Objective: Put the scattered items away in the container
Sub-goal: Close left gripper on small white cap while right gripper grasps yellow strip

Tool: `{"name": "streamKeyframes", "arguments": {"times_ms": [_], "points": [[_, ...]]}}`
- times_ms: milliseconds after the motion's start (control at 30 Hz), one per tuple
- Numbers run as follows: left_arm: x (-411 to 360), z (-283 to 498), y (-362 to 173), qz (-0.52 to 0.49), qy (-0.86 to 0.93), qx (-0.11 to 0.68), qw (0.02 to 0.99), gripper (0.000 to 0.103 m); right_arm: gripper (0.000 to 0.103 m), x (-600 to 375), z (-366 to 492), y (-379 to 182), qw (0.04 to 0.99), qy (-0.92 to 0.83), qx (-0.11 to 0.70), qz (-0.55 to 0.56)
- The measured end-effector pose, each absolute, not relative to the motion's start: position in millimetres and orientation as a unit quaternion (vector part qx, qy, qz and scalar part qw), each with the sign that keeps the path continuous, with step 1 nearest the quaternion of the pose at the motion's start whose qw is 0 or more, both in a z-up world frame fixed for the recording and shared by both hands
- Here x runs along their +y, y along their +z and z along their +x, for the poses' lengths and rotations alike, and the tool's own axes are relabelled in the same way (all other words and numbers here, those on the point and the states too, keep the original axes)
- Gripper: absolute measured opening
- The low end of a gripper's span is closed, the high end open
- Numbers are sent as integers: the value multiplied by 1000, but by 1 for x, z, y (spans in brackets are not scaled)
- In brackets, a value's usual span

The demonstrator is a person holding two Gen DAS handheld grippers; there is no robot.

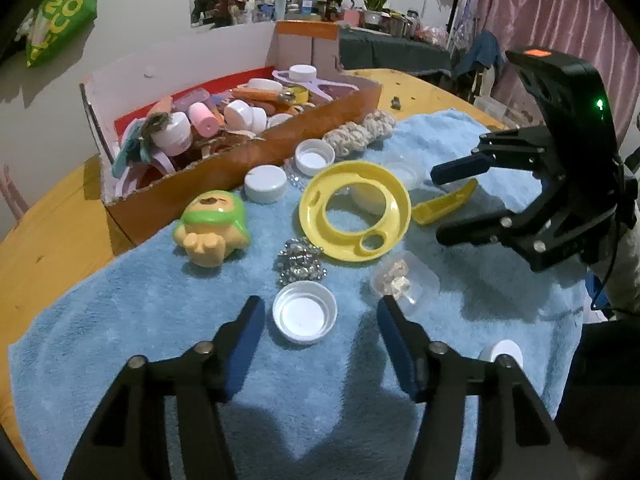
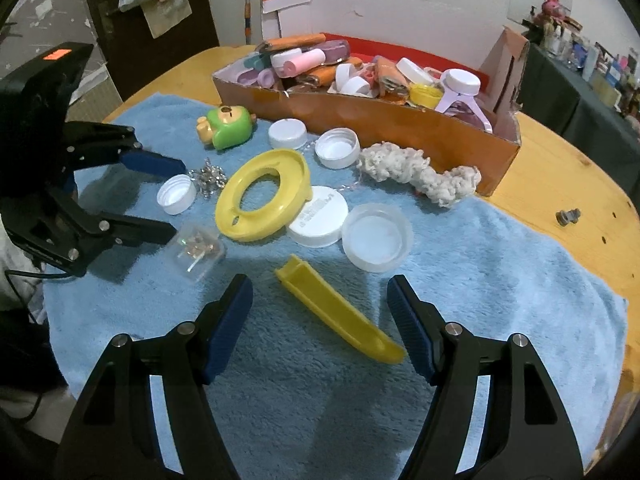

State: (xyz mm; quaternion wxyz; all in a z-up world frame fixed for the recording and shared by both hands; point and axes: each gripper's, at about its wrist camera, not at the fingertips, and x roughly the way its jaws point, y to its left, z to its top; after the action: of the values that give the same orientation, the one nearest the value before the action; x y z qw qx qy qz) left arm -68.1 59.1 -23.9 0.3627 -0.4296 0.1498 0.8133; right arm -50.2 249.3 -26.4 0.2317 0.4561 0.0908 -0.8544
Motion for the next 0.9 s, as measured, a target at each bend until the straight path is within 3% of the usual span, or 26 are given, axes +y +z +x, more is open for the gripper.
{"name": "streamKeyframes", "arguments": {"times_ms": [100,367,600,900], "points": [[60,-67,-25,-426,817,156,356,50,58,249,-51,-28,237,-853,87,457],[58,-68,-25,-428,820,143,353,34,34,250,-47,-29,228,-854,97,458],[57,-64,-23,-426,828,136,339,33,16,248,-39,-28,218,-857,113,453],[56,-62,-12,-416,835,126,338,33,16,249,-39,-21,230,-860,95,446]]}}
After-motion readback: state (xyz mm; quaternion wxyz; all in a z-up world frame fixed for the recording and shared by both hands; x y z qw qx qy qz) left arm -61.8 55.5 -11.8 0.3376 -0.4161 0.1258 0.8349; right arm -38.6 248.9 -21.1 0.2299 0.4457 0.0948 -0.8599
